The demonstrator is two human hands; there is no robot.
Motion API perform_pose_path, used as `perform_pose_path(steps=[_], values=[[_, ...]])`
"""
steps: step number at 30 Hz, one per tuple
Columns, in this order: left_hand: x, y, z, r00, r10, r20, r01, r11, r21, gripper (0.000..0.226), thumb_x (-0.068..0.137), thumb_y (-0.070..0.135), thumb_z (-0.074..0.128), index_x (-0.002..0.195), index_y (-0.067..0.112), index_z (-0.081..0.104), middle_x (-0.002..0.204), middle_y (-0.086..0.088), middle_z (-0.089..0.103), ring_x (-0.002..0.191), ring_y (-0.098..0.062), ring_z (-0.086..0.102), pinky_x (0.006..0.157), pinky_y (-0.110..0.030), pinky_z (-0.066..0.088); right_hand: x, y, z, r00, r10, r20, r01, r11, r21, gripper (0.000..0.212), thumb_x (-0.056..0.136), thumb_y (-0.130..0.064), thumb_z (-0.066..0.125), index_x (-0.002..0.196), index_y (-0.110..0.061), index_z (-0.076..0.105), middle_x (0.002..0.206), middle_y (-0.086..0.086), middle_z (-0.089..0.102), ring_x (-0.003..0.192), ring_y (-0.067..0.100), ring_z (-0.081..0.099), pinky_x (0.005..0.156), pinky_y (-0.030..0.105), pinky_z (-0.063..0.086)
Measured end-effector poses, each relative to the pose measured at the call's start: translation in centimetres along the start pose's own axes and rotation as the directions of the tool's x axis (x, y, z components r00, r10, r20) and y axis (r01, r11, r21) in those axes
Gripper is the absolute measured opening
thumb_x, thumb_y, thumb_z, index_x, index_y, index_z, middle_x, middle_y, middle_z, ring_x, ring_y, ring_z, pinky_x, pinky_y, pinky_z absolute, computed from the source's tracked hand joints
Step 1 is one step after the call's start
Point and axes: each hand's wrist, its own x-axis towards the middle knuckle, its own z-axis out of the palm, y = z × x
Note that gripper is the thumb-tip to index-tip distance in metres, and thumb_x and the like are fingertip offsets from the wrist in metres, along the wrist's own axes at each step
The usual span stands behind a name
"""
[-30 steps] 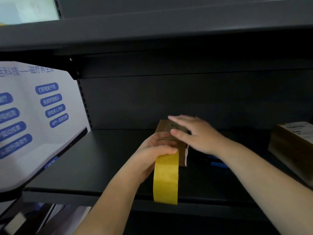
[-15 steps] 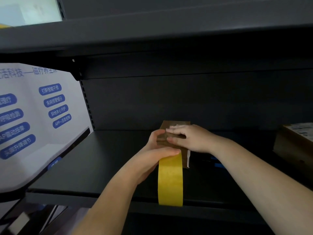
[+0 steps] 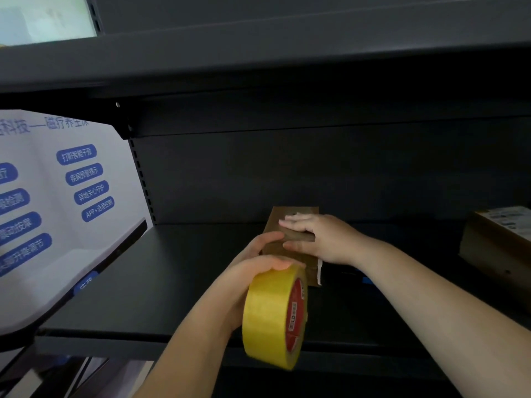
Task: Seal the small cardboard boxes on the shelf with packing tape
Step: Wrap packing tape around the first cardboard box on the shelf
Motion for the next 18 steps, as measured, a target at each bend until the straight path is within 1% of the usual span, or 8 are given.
perform_pose_path(steps=[2, 3, 5, 7, 9, 12, 15, 18], values=[[-1.0, -0.3, 0.0, 0.999, 0.034, 0.028, -0.032, 0.998, -0.044, 0.066, 0.062, 0.017, 0.065, 0.124, 0.027, 0.043, 0.091, 0.003, 0.075, 0.086, -0.010, 0.069, 0.064, -0.016, 0.051, 0.0, -0.2, 0.3, 0.999, 0.018, -0.042, -0.015, 0.998, 0.056, 0.057, 0.082, -0.060, 0.049, 0.135, -0.039, 0.041, 0.149, -0.016, 0.030, 0.136, 0.007, 0.025, 0.104, 0.029, 0.023], [-1.5, -0.5, 0.0, 0.999, 0.050, 0.002, -0.050, 0.995, -0.083, 0.062, 0.062, 0.018, 0.065, 0.121, 0.029, 0.047, 0.088, 0.007, 0.075, 0.085, -0.011, 0.070, 0.067, -0.021, 0.052, 0.0, -0.3, 0.5, 0.997, 0.025, -0.074, -0.020, 0.998, 0.067, 0.058, 0.081, -0.061, 0.049, 0.134, -0.037, 0.044, 0.148, -0.016, 0.032, 0.135, 0.007, 0.027, 0.104, 0.029, 0.024], [-2.4, -1.0, 0.0, 0.992, 0.073, -0.099, -0.090, 0.979, -0.185, 0.060, 0.061, 0.021, 0.071, 0.116, 0.031, 0.053, 0.092, 0.003, 0.075, 0.086, -0.016, 0.071, 0.070, -0.031, 0.053, -0.1, -0.6, 1.0, 0.990, 0.021, -0.139, -0.016, 0.999, 0.042, 0.058, 0.082, -0.060, 0.050, 0.133, -0.034, 0.046, 0.146, -0.015, 0.035, 0.134, 0.008, 0.029, 0.106, 0.032, 0.026], [-3.1, -1.4, -0.3, 0.968, 0.091, -0.232, -0.148, 0.958, -0.244, 0.061, 0.059, 0.023, 0.078, 0.116, 0.031, 0.055, 0.092, 0.001, 0.075, 0.084, -0.018, 0.071, 0.069, -0.034, 0.053, -0.3, -0.8, 1.4, 0.985, 0.007, -0.172, -0.009, 1.000, -0.012, 0.058, 0.083, -0.057, 0.053, 0.135, -0.034, 0.044, 0.146, -0.015, 0.035, 0.136, 0.008, 0.027, 0.107, 0.034, 0.024], [-3.7, -1.6, -0.8, 0.926, 0.131, -0.354, -0.229, 0.940, -0.253, 0.058, 0.061, 0.020, 0.072, 0.115, 0.029, 0.055, 0.090, 0.001, 0.075, 0.084, -0.016, 0.071, 0.072, -0.037, 0.052, -0.5, -0.8, 1.5, 0.987, -0.006, -0.159, -0.005, 0.997, -0.074, 0.063, 0.080, -0.058, 0.056, 0.137, -0.035, 0.039, 0.147, -0.016, 0.033, 0.137, 0.007, 0.024, 0.108, 0.033, 0.022], [-4.4, -2.0, -1.9, 0.849, 0.186, -0.495, -0.315, 0.930, -0.190, 0.057, 0.058, 0.018, 0.070, 0.111, 0.032, 0.056, 0.089, -0.001, 0.075, 0.084, -0.013, 0.070, 0.072, -0.037, 0.050, -1.3, -1.1, 1.4, 0.986, -0.024, -0.162, 0.000, 0.989, -0.147, 0.072, 0.077, -0.061, 0.058, 0.139, -0.035, 0.035, 0.148, -0.016, 0.031, 0.137, 0.004, 0.021, 0.109, 0.034, 0.022], [-4.8, -2.4, -3.0, 0.779, 0.237, -0.581, -0.341, 0.937, -0.075, 0.053, 0.053, 0.025, 0.072, 0.101, 0.041, 0.057, 0.089, 0.005, 0.075, 0.081, -0.008, 0.070, 0.067, -0.031, 0.048, -2.4, -1.8, 1.7, 0.993, -0.032, -0.116, 0.007, 0.978, -0.206, 0.082, 0.074, -0.061, 0.062, 0.143, -0.035, 0.026, 0.152, -0.015, 0.023, 0.140, 0.004, 0.013, 0.112, 0.042, 0.020], [-4.8, -2.9, -4.0, 0.716, 0.312, -0.625, -0.322, 0.941, 0.102, 0.047, 0.058, 0.023, 0.075, 0.096, 0.045, 0.058, 0.089, 0.014, 0.074, 0.086, -0.006, 0.066, 0.073, -0.030, 0.046, -3.6, -2.5, 1.4, 0.995, -0.056, -0.082, 0.038, 0.978, -0.205, 0.089, 0.075, -0.063, 0.058, 0.146, -0.036, 0.013, 0.155, -0.018, 0.000, 0.138, 0.000, -0.015, 0.112, 0.043, 0.005]])
